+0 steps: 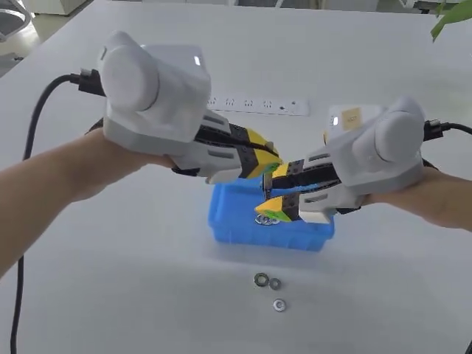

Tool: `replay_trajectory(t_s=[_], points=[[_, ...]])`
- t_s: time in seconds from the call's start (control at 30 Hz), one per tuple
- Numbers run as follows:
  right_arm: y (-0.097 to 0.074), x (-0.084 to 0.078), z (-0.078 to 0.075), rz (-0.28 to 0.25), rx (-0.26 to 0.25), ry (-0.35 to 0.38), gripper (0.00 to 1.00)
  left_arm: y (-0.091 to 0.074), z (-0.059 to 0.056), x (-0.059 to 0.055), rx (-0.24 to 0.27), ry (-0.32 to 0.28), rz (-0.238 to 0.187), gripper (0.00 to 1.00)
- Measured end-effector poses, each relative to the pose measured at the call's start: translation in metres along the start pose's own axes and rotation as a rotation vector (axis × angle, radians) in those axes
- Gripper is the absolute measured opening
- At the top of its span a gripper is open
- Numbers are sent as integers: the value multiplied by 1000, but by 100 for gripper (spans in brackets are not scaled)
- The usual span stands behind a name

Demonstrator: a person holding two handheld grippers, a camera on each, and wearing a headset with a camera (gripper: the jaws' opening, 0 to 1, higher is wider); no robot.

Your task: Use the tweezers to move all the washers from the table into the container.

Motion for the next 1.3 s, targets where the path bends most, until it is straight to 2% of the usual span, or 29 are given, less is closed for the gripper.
replay_trajectory(t_s=[0.17,0.3,0.47,0.6,0.7,0.8,0.9,1.03,1.2,1.27,1.3], points=[[-13,-6,-1,23,-54,4,30,-6,-2,5,4,-2,-5,6],[-26,-6,0,19,-88,6,33,-9,-3,7,7,0,-7,6],[-35,-8,4,13,-122,27,43,-15,-6,10,10,-7,-13,6],[-41,-5,12,2,-137,31,46,-20,-15,14,2,-30,-27,6],[-45,-5,15,15,-156,17,51,-23,-21,14,-1,-36,-28,6],[-52,-4,18,-8,-169,39,52,-26,-27,13,-5,-30,-25,6],[-58,-8,21,-5,-185,49,53,-30,-36,13,-16,-44,-29,6],[-66,-16,28,-17,-202,81,59,-34,-47,9,-27,-48,-25,6],[-74,-27,45,-26,-201,119,60,-37,-61,2,-36,-50,-20,6],[-76,-29,52,-43,-201,138,62,-37,-67,-1,-39,-50,-19,6],[-76,-27,57,-73,-190,158,63,-37,-71,-3,-44,-52,-19,6]])
Point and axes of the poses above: the centre of the closed fingertips' face, and the gripper's own axes: y roughly forward along the fingers, z roughly to its left, x roughly out of its top, the point moved 1 cm from there along -y, roughly backward along the fingers, and after that the axes turned 14 degrees about x, right-handed, at the moved point
